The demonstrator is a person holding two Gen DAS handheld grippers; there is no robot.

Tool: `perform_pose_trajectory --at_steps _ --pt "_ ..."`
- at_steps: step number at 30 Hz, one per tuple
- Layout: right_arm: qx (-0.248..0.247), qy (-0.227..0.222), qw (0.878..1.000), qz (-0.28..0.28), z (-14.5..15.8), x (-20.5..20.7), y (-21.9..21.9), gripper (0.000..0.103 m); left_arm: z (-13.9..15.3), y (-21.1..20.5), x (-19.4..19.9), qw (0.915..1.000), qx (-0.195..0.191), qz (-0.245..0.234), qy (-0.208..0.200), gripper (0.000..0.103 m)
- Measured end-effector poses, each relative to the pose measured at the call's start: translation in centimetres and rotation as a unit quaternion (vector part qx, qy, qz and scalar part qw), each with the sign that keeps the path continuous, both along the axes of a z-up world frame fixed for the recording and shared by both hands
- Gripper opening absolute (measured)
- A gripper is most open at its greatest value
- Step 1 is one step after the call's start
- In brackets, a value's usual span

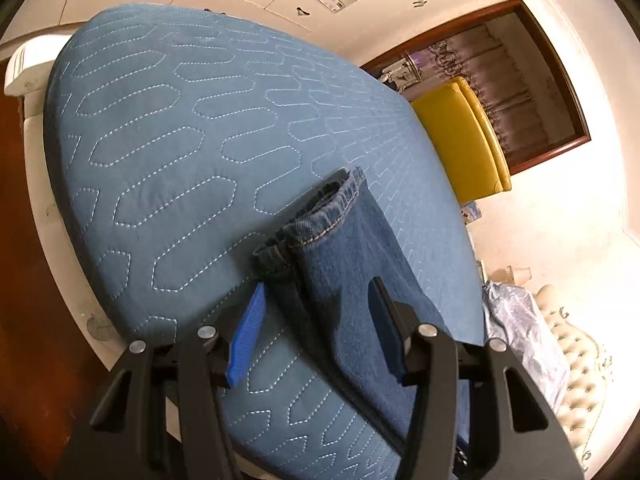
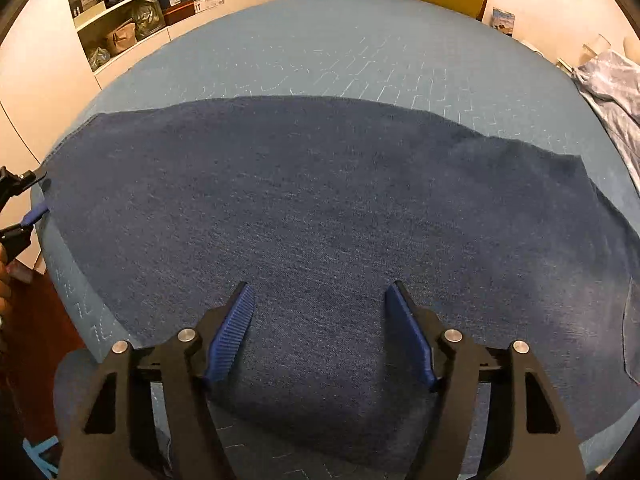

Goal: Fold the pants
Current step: 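Grasp the leg hems with the left gripper and lift them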

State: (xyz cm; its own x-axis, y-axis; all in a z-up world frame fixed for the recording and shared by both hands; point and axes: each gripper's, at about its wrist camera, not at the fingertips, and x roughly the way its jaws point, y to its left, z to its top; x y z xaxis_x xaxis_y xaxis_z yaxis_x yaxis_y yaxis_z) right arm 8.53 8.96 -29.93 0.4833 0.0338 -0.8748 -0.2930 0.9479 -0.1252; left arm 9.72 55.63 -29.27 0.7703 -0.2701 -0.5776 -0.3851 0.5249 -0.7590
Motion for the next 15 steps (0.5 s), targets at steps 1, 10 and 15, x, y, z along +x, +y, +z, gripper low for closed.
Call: perform_pose_trajectory --at_steps 1,10,15 --pt "-0.004 -0.001 1.000 0.001 0.0 -0.1 0.3 0.067 0.1 -0.1 0.1 1.0000 0.005 0.000 0.001 0.052" --pt "-0.012 0.000 1.000 -0.001 -0.6 -1.1 0.8 0.067 0.5 0.0 -0.2 0.9999 -0.011 0.013 -0.002 0.040" --pt "-0.012 0.016 1.000 0.001 0.5 -0.1 0.0 0.067 -0.2 0.5 0.0 0.9985 -0.047 0.027 0.005 0.043"
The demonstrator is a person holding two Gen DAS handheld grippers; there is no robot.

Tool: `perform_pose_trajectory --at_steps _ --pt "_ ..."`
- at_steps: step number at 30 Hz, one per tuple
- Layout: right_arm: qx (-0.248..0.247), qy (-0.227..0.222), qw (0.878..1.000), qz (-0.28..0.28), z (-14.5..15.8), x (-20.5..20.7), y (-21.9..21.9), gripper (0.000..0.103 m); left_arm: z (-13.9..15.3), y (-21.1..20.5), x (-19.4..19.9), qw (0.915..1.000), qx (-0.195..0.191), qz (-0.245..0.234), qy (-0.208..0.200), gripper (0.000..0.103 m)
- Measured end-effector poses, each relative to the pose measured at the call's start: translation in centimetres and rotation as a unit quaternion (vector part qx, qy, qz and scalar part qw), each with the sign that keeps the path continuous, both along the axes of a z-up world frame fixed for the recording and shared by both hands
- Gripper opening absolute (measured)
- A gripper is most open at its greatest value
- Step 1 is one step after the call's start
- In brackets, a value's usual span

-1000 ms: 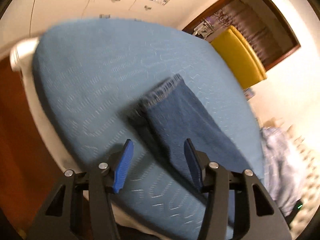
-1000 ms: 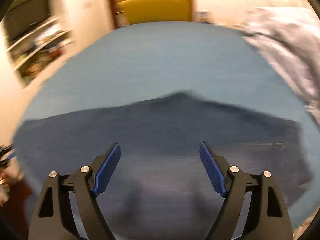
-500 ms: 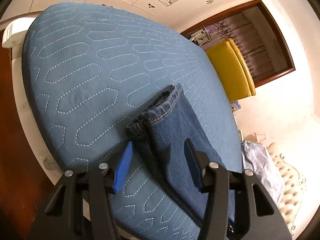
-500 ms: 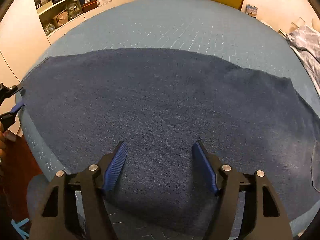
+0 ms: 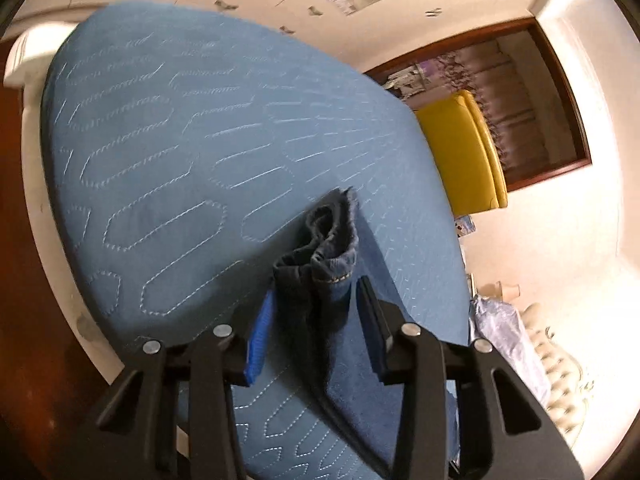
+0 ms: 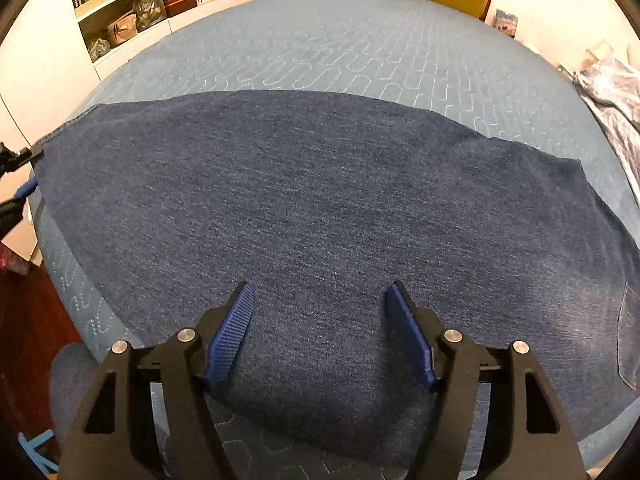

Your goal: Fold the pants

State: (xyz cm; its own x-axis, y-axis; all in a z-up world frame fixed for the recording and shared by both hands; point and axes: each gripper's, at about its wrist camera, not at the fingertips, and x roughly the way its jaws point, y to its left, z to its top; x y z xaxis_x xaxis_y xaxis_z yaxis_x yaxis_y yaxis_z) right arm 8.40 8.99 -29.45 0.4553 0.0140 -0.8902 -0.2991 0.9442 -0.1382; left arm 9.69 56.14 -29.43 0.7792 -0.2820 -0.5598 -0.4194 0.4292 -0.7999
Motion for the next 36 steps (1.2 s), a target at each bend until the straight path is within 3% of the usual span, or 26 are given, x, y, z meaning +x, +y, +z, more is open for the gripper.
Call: perform_pose_trajectory --at_steps 3,6,9,10,12,16,17,19,21,23,25,26,27,28,29,32,33,34,35,36 --pt "0.012 -0.031 0.999 0.042 2.4 0.9 2.0 0.062 0.5 0.2 -1.6 0.9986 0.034 0.035 0.019 0.043" --pt "0.045 -0.027 0.996 0.068 3.4 3.4 4.5 0.057 3.9 -0.6 -3.1 0.9888 0.136 0.061 0.007 0.043" --pt "0.082 -0.016 0.993 0.082 2.7 7.0 7.5 0.051 7.2 -4.0 -1.2 0.9700 0.242 -0.010 -0.022 0.039" --pt "0.109 -0.011 0.990 0.084 2.3 8.2 8.3 0.051 8.3 -6.6 0.2 0.9526 0.296 -0.058 -0.037 0.038" --pt "0.121 -0.009 0.988 0.092 1.5 9.5 9.7 0.051 8.7 -10.1 2.2 0.9278 0.349 -0.120 -0.055 0.038" --pt "0.075 -0.006 0.994 0.076 -1.7 11.0 10.6 0.049 7.1 -17.7 6.8 0.8574 0.447 -0.248 -0.057 0.038" --pt "0.062 -0.017 0.995 0.083 -1.7 10.8 11.0 0.049 6.5 -18.8 7.8 0.8458 0.456 -0.272 -0.052 0.037" --pt "0.047 -0.025 0.995 0.082 -1.8 10.7 11.4 0.049 5.2 -19.9 10.1 0.8362 0.449 -0.313 -0.031 0.029" --pt "0.053 -0.025 0.995 0.076 -2.0 10.9 11.6 0.049 3.8 -19.4 12.1 0.8259 0.461 -0.324 0.021 0.021" --pt "0.051 -0.026 0.996 0.075 -2.0 11.0 11.7 0.049 3.5 -18.4 12.8 0.8238 0.465 -0.322 0.026 0.022" --pt "0.048 -0.026 0.995 0.079 -1.8 10.9 11.7 0.051 3.5 -17.2 13.5 0.8188 0.494 -0.286 0.063 0.021" --pt "0.054 -0.023 0.995 0.081 -1.8 11.0 11.7 0.053 3.7 -16.4 13.6 0.8243 0.492 -0.272 0.067 0.020" --pt "0.063 -0.020 0.995 0.080 -1.8 10.9 11.7 0.053 4.1 -15.8 13.5 0.8384 0.469 -0.271 0.058 0.020" --pt "0.069 -0.018 0.994 0.080 -1.7 11.0 11.6 0.054 4.8 -16.0 13.0 0.8474 0.451 -0.277 0.038 0.020" --pt "0.081 -0.016 0.993 0.080 -1.4 10.9 11.3 0.053 5.4 -16.8 12.5 0.8463 0.448 -0.288 0.017 0.020" --pt "0.099 -0.030 0.992 0.070 0.3 10.2 9.6 0.054 5.2 -19.9 11.9 0.8310 0.437 -0.343 -0.011 0.029" --pt "0.100 -0.039 0.992 0.059 1.0 9.8 8.7 0.054 4.6 -20.7 12.0 0.8227 0.442 -0.357 -0.007 0.033" --pt "0.101 -0.043 0.993 0.047 1.5 9.6 7.8 0.054 3.4 -21.2 12.5 0.8089 0.465 -0.359 0.024 0.035" --pt "0.108 -0.049 0.992 0.032 2.3 9.3 6.2 0.054 2.6 -20.7 12.8 0.8116 0.466 -0.350 0.038 0.048" --pt "0.107 -0.056 0.992 0.021 2.9 8.9 4.6 0.054 2.6 -19.7 12.9 0.8306 0.445 -0.333 0.039 0.057"
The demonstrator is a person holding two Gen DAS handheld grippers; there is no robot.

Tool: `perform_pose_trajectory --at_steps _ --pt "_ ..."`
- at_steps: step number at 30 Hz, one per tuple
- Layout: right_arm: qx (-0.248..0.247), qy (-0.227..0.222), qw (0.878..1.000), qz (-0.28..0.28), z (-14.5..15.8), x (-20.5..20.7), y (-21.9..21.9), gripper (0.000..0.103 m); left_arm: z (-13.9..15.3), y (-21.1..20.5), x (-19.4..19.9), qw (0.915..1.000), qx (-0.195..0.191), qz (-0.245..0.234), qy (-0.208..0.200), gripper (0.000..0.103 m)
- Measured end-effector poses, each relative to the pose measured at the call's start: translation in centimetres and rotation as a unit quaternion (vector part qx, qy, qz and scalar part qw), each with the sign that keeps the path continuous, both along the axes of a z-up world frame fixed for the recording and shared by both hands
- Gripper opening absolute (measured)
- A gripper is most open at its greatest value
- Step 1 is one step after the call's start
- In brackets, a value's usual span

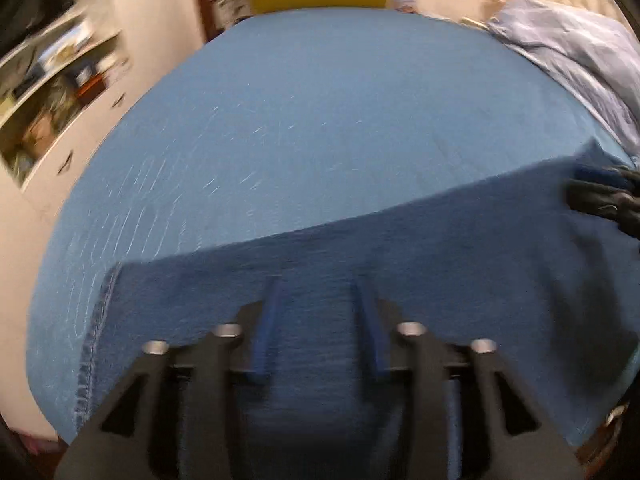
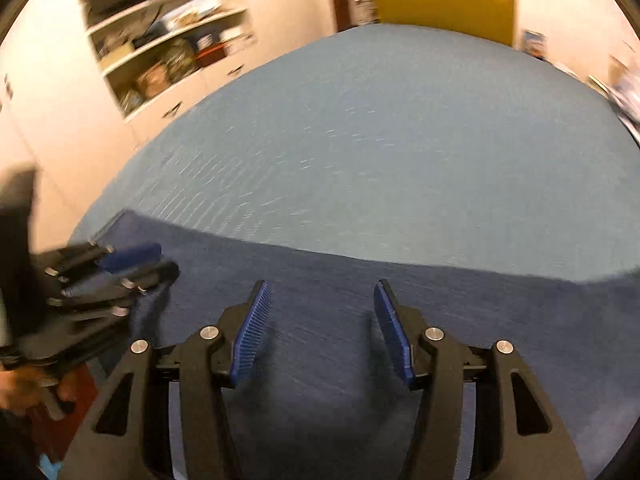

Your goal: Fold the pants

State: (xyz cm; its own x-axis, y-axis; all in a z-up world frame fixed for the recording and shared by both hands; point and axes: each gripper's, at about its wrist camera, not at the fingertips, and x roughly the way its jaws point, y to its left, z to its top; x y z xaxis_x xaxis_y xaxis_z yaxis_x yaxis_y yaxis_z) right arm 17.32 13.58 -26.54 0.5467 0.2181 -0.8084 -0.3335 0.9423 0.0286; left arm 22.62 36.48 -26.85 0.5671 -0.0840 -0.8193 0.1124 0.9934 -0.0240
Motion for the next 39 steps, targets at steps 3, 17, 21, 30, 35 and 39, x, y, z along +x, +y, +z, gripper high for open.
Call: perform_pose_trajectory --at_steps 3,17,21,30,35,39 --pt "-0.018 -0.010 0.998 -0.053 0.8 0.1 -4.8 0.054 0.3 1.7 0.4 0.9960 0.018 0.088 0.000 0.049" --pt "-0.086 0.007 0.995 -0.053 -3.5 2.6 -6.7 0.054 1.1 -6.8 -0.3 0.9987 -0.002 -0.048 -0.017 0.025" --pt "-0.094 0.007 0.994 -0.051 -3.7 2.3 -6.5 0.055 0.0 -6.9 1.9 0.9995 0.012 -0.027 -0.011 0.043" --pt "-0.073 -0.013 0.995 -0.071 -1.0 1.6 -6.0 0.069 -0.5 2.9 1.9 0.9929 0.010 0.119 -0.004 0.044" --pt "-0.046 -0.007 0.999 0.006 0.0 -1.3 -0.5 0.071 2.6 10.9 -6.0 0.9515 -0.109 0.279 -0.071 0.042" --pt "-0.032 0.015 0.997 0.063 -1.3 -3.5 3.6 0.073 0.5 14.4 -12.0 0.9093 -0.244 0.332 -0.059 0.038"
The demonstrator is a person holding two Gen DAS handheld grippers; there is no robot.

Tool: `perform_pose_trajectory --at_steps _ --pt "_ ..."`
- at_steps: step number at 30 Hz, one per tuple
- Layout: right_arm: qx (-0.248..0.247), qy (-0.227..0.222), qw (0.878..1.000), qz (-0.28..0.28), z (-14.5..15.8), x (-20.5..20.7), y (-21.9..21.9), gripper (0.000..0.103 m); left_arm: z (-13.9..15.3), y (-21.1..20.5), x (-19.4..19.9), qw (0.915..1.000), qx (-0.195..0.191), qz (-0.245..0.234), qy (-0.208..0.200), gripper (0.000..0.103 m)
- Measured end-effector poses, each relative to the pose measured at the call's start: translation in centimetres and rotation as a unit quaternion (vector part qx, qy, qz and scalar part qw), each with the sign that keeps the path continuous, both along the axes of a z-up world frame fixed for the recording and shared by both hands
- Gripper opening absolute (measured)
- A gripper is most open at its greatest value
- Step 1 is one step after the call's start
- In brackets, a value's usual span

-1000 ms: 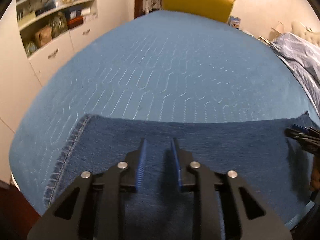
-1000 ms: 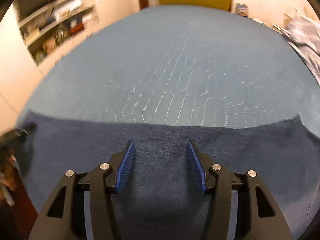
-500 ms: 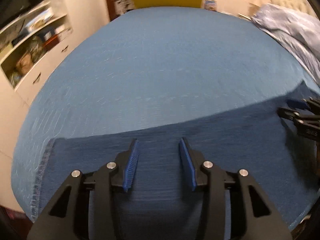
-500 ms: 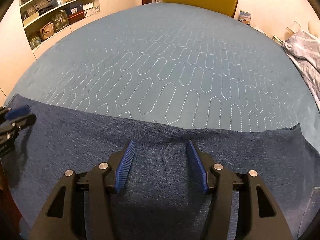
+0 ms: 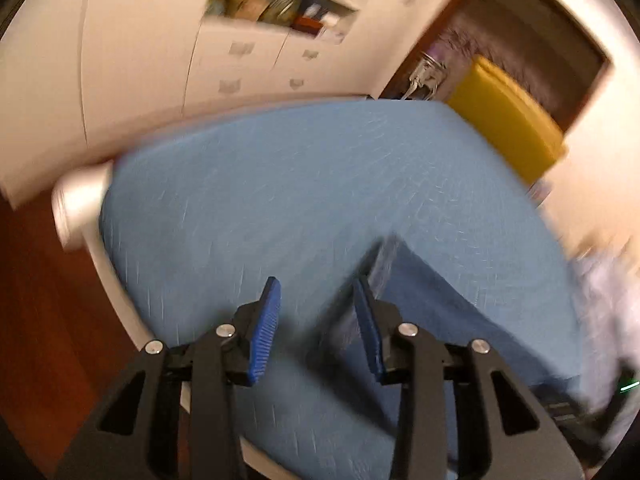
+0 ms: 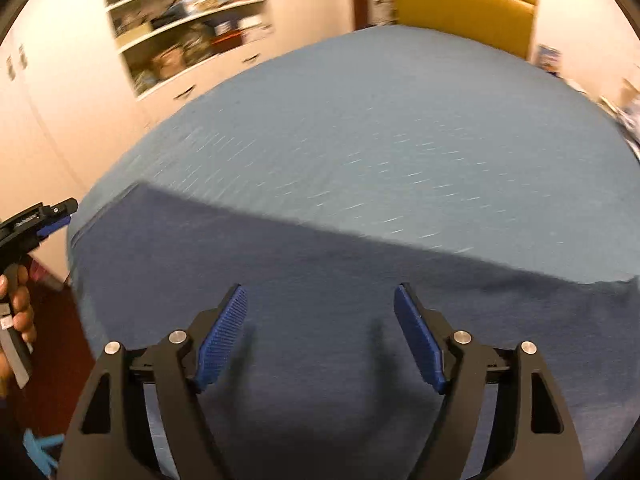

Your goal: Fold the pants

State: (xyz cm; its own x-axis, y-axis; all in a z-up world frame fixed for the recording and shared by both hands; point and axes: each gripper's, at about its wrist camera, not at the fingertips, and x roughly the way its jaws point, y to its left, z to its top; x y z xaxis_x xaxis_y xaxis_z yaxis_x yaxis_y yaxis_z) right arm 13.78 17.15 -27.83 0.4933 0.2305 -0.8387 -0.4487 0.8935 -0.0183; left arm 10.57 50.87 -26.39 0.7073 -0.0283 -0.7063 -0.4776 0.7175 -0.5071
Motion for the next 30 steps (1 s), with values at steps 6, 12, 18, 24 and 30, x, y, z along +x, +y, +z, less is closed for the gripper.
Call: perform_pose_trajectory --at_steps 6,12,18,24,30 --pt "-0.050 0.016 0.998 0.023 -3.7 -1.7 2.4 0.074 -2.8 -1.6 -1.1 0.9890 -0.140 -0.032 -0.037 0.038" --pt "-0.060 0.013 0.998 0.024 -3.9 -2.2 2.6 0.074 -5.5 -1.8 0.1 0.9796 -0.197 -0.012 -0.038 0.045" --pt "-0.062 0.006 0.998 0.022 -4.2 -1.8 3.6 0.075 -6.3 -0.1 2.0 0.9729 -0.222 -0.023 -0.058 0.043" --pt "-0.057 0.011 0.998 0.021 -4.4 -2.1 3.3 0.076 -7.8 1.5 0.6 0.9478 -0.299 -0.003 -0.110 0.035" --pt "-0.054 0.011 0.998 0.022 -4.5 -2.1 2.7 0.077 -10.7 0.8 0.1 0.9194 -0.375 0.019 -0.117 0.033"
